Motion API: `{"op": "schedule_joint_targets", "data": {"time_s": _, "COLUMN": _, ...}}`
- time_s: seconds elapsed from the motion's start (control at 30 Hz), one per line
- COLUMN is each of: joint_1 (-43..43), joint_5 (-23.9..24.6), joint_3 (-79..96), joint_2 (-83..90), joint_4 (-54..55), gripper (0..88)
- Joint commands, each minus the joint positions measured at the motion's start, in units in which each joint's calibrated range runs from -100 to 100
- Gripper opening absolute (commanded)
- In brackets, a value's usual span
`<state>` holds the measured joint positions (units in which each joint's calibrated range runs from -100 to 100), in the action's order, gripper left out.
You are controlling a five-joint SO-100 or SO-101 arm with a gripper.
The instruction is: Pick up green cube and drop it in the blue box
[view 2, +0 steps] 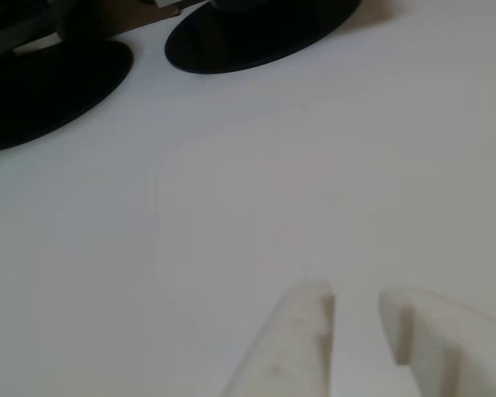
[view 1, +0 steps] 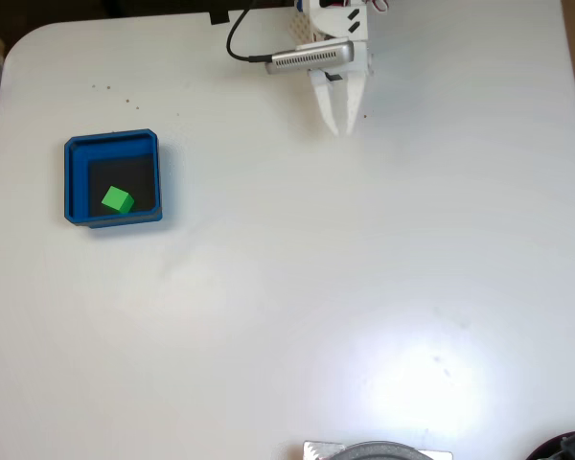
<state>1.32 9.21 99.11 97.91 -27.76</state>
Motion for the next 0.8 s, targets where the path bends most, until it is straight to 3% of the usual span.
{"op": "schedule_joint_targets", "data": {"time_s": 0.0, "joint_1": -4.3, "joint_5": -0.2, "joint_3": 0.4, "joint_2": 1.2, "joint_4": 1.0, "gripper": 1.2}}
{"op": "schedule_joint_targets", "data": {"time_s": 0.43, "joint_1": -9.3, "joint_5": -0.5, "joint_3": 0.2, "joint_2": 1.0, "joint_4": 1.1, "gripper": 1.2}}
{"op": "schedule_joint_targets", "data": {"time_s": 0.77, "joint_1": -9.1, "joint_5": -4.8, "joint_3": 0.4, "joint_2": 1.0, "joint_4": 0.9, "gripper": 1.2}}
